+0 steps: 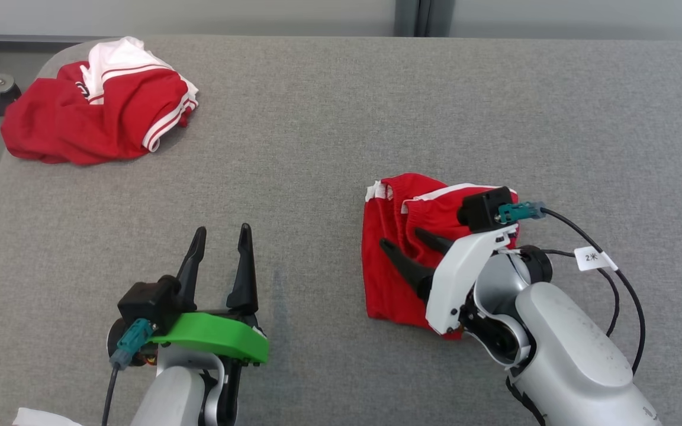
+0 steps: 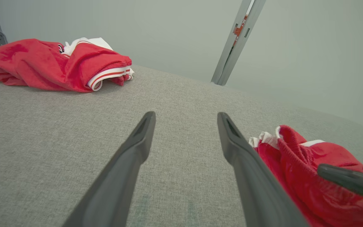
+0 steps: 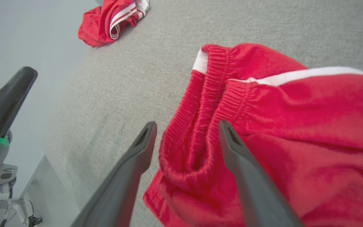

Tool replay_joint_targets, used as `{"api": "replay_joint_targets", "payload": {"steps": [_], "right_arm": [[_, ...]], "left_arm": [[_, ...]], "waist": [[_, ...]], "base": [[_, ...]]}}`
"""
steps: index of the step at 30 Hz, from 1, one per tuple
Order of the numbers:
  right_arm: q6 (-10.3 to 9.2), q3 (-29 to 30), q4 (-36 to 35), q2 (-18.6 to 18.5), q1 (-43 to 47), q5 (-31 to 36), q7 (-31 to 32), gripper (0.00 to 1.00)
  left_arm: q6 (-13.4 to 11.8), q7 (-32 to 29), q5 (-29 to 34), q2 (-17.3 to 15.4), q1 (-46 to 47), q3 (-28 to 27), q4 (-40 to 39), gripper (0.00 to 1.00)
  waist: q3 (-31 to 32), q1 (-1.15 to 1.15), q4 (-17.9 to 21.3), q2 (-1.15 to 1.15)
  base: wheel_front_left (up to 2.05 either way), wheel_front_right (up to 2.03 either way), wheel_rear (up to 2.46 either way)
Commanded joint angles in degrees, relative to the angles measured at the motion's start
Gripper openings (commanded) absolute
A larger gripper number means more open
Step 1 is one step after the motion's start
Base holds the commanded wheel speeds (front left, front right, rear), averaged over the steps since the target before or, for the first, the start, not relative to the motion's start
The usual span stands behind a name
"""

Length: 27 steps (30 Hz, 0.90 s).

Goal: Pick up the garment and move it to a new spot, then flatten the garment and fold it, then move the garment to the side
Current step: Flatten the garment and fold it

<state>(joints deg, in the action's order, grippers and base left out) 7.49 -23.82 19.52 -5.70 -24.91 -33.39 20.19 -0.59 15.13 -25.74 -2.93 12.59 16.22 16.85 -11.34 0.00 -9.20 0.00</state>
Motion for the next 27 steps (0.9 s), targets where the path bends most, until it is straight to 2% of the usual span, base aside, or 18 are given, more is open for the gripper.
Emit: {"api": "replay_joint_targets", "payload": {"steps": [1,7,11,18,27], "right_arm": [[0.0,-0.65,-0.16,0.1,-0.49,-0.68,-0.81,1.0],[0.0,-2.55,-2.6,-0.56,-0.7,-1.43,-5.31,1.0],[0.0,-1.09,-4.09,-2.5,-0.81,2.0,-11.09,1.0],[0.0,5.66,-5.0,-3.17,2.31,7.91,-18.65,1.0],[0.0,16.28,-7.52,-0.37,9.19,15.61,-28.66,1.0]], "left_arm": [[-0.24,0.01,-0.64,0.01,-0.32,-0.16,0.05,1.0],[-0.33,0.01,-0.29,0.0,-0.34,0.27,-0.21,1.0],[-0.48,0.01,0.04,-0.01,-0.09,0.41,-0.57,1.0],[-0.47,0.01,0.8,-0.03,1.46,1.11,-1.2,1.0],[-1.03,0.01,1.65,-0.05,0.4,0.17,-2.6,1.0]], "waist": [[0.18,0.0,0.21,0.0],[0.74,0.0,1.74,0.0],[1.02,0.0,3.15,0.0],[1.49,0.0,5.52,0.0],[2.72,0.0,7.58,0.0]], "base": [[0.0,0.0,0.0],[0.0,0.0,0.0],[0.0,0.0,0.0],[0.0,0.0,0.0],[0.0,0.0,0.0]]}}
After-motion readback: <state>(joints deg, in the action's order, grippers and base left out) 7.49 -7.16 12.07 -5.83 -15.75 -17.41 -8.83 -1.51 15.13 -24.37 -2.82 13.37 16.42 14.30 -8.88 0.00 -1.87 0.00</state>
